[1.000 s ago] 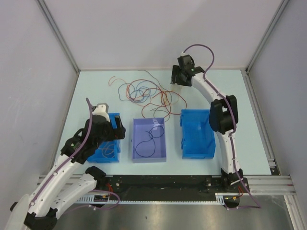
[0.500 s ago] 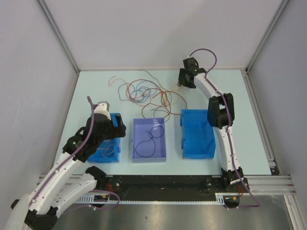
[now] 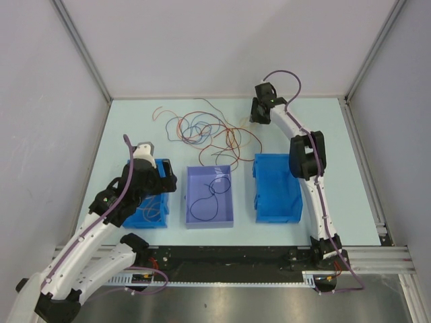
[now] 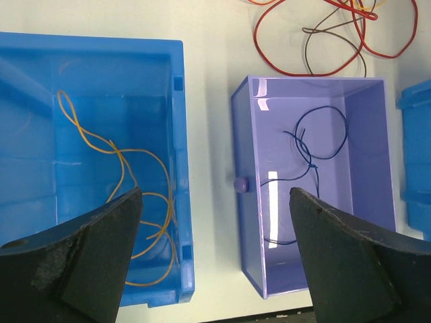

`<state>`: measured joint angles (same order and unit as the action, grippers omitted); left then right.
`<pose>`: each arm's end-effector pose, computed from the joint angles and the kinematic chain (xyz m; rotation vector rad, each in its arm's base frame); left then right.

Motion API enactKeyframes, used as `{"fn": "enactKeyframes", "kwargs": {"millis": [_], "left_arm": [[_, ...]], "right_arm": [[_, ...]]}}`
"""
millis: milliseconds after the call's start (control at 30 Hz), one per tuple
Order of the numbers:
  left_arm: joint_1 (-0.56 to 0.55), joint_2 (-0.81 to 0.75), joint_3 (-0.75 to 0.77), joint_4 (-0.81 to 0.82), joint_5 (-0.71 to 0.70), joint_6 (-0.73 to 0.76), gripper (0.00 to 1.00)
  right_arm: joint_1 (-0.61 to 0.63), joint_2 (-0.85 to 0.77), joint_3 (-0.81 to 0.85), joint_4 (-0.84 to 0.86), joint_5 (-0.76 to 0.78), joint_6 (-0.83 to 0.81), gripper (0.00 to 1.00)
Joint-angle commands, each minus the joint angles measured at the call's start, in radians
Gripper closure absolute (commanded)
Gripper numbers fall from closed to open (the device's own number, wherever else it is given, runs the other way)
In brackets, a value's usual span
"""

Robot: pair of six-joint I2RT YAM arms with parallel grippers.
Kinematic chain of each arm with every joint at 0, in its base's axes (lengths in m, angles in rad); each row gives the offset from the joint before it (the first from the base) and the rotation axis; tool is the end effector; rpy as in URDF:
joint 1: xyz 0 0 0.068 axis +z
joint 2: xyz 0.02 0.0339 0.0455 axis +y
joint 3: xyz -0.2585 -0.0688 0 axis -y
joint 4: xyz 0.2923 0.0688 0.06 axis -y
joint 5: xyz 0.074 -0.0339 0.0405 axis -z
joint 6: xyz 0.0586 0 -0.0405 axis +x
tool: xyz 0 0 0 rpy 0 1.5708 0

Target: Untangle the cables

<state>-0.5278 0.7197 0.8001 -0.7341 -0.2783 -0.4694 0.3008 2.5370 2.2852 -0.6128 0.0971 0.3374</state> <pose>0.1944 -0.0947 0.2879 -0.0879 2.2047 -0.2489 0.5906 0.1773 0.1450 0.0882 2.4355 0.1693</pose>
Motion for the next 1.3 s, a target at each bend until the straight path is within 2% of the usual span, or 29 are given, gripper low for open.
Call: {"fn": "enactKeyframes", "kwargs": {"millis": [0, 33, 133, 167, 233, 367, 467, 667, 733, 867, 1067, 1267], "left_arm": [[0.005, -0.006, -0.001, 0.025, -0.018, 0.017, 0.05], [0.003, -0.006, -0.001, 0.024, -0.018, 0.017, 0.05], [0.005, -0.011, -0.002, 0.025, -0.021, 0.015, 0.05], [0.005, -0.011, -0.002, 0.024, -0.021, 0.015, 0.05], [0.005, -0.012, -0.001, 0.025, -0.018, 0.015, 0.05], [0.006, -0.019, -0.002, 0.027, -0.016, 0.017, 0.05], [0.005, -0.022, -0.002, 0.029, -0.015, 0.017, 0.05], [0.005, -0.032, -0.002, 0.03, -0.012, 0.017, 0.05], [0.005, -0.035, -0.002, 0.03, -0.01, 0.018, 0.05], [0.005, -0.045, -0.004, 0.035, -0.004, 0.02, 0.06], [0.005, -0.065, -0.004, 0.035, -0.001, 0.02, 0.07], [0.005, -0.106, 0.005, 0.027, -0.001, 0.021, 0.06]], "right_arm": [[0.001, 0.031, 0.063, 0.042, -0.002, -0.003, 0.57], [0.001, 0.034, 0.065, 0.041, -0.002, -0.003, 0.58], [0.003, 0.042, 0.065, 0.056, -0.002, -0.005, 0.7], [0.003, 0.045, 0.065, 0.068, -0.005, -0.006, 0.84], [0.004, 0.045, 0.082, 0.077, -0.016, -0.015, 1.0], [0.006, 0.032, 0.169, 0.05, -0.043, -0.038, 1.0], [0.015, -0.05, 0.198, 0.065, -0.086, -0.066, 1.0], [0.109, -0.375, 0.1, 0.205, -0.217, -0.182, 1.0], [0.15, -0.49, 0.063, 0.263, -0.223, -0.225, 1.0], [0.266, -0.621, 0.016, 0.332, -0.195, -0.329, 1.0], [0.317, -0.716, -0.093, 0.456, -0.169, -0.334, 1.0], [0.32, -0.663, -0.107, 0.354, -0.134, -0.29, 1.0]]}}
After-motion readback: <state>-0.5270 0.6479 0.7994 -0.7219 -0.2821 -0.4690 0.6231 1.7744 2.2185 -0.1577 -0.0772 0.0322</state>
